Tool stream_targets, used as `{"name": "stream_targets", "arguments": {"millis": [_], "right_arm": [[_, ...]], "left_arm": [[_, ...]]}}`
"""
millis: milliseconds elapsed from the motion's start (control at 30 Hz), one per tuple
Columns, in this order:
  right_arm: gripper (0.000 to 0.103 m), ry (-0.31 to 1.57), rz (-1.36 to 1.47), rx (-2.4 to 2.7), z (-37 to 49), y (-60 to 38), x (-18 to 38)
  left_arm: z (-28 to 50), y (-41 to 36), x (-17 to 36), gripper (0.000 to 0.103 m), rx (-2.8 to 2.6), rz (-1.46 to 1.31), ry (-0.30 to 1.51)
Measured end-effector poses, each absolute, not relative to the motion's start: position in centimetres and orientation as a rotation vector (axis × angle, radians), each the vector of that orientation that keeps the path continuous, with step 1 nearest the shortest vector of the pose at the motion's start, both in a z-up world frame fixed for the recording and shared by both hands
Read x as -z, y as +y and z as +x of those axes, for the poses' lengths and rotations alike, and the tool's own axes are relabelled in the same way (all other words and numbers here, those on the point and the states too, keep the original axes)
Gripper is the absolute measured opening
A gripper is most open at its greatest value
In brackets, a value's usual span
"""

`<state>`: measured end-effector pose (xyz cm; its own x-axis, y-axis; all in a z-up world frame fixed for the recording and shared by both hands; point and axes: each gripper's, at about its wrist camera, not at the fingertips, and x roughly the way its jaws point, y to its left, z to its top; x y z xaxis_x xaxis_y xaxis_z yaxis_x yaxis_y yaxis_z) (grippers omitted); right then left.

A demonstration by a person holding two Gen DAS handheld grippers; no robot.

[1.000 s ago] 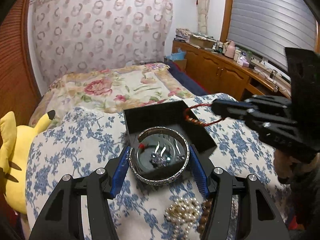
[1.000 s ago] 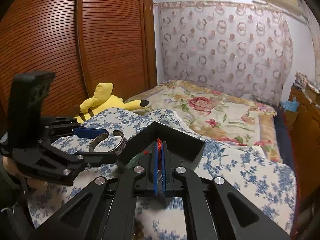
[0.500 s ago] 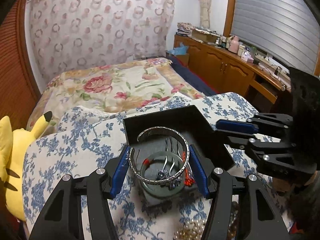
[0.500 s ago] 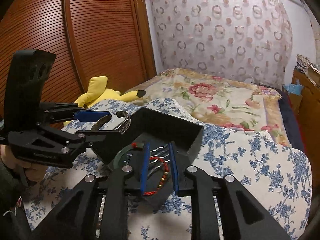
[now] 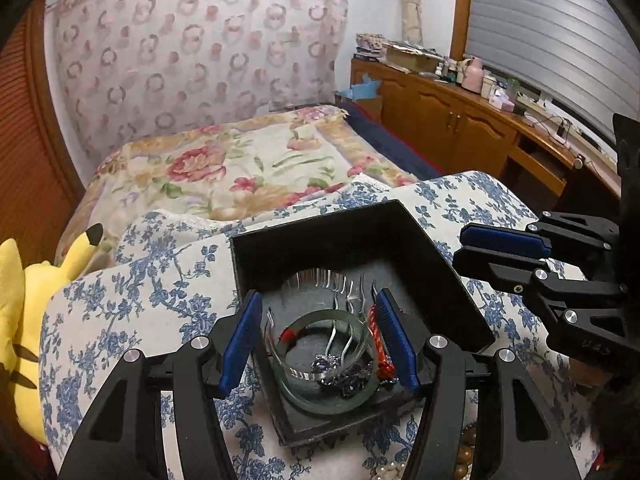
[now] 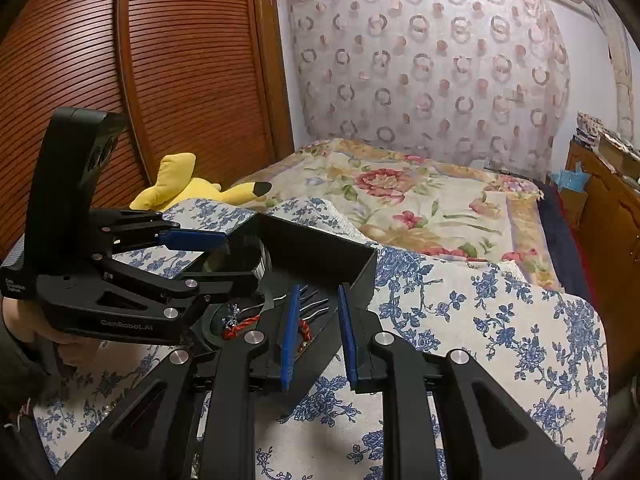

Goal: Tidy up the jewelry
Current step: 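Lower both held pieces into the black box and open both grippers, then withdraw both grippers from the box back toward the jewelry pile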

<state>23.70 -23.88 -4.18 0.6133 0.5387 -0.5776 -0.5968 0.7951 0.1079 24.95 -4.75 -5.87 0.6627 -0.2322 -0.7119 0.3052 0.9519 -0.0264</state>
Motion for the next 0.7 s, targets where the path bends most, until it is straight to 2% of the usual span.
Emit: {"name": "stream_targets", "arguments": {"millis": [367, 700], "right_arm": [[0.022, 0.611, -0.136, -0.628, 20.5, -24.2, 2.3], [0.022, 0.692, -0.135, -0.585, 14.0, -24.8, 5.1]], "left_arm": [[20.1, -2.6, 4.1, 0.060, 0.305, 0.065, 0.741], [13.7, -0.4, 6.1, 0.060, 0.319, 0.049, 0.776]]}}
